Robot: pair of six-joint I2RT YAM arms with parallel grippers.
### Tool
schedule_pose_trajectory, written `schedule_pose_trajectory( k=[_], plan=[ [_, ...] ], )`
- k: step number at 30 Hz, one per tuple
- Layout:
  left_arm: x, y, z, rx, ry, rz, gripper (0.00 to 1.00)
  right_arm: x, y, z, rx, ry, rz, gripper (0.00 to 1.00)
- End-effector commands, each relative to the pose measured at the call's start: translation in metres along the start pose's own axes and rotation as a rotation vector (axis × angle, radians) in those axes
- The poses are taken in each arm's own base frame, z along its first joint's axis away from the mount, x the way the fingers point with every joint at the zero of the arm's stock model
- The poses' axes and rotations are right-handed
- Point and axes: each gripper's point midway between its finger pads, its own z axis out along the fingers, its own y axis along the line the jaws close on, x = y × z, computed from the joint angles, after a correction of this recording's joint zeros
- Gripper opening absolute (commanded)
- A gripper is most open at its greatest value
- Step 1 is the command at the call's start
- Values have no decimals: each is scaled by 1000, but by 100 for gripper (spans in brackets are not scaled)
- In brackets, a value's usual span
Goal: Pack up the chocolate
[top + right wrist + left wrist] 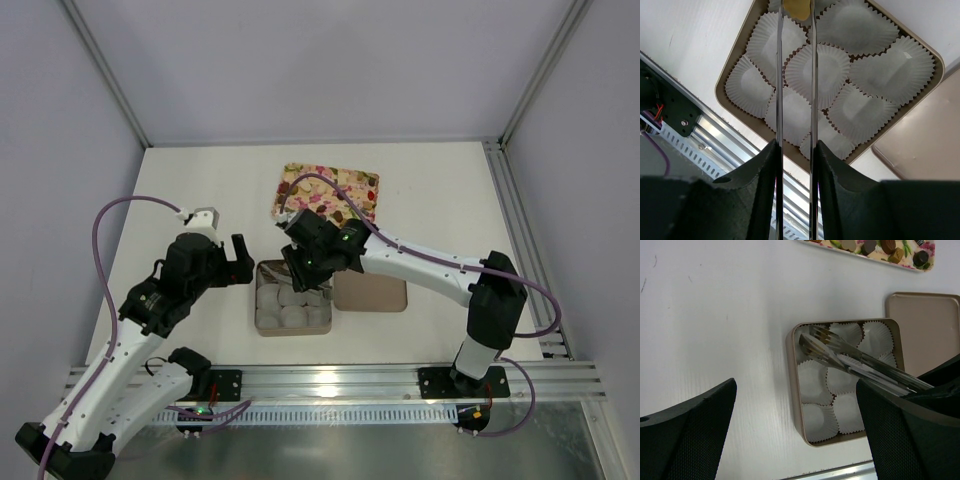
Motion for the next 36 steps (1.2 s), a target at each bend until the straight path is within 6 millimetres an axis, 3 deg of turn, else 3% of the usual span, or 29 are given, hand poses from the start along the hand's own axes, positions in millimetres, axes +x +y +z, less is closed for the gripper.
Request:
schedule_pose_trajectory(
  k=[1,5,12,22,28,35,36],
  plan=[
    [-4,3,-1,-14,-20,-16,100,-20,13,-7,-31,-74,4,38],
    [-4,2,-1,-12,-20,-18,100,-20,11,-8,-22,-77,4,45],
    [-4,2,-2,-8,-20,-18,100,-21,11,-12,-20,-85,3,46],
    [-3,1,-1,-5,-16,-16,100,-39,-2,-60,33,-189,2,46],
    [-4,1,-2,-3,-21,-20,100,-53,-31,-84,80,-245,36,46],
    [-4,0,-1,-1,-18,-18,100,-73,-105,-88,202,-274,122,46],
    [-3,0,-1,-1,-15,-17,100,-78,-123,-89,235,-278,140,46]
  ],
)
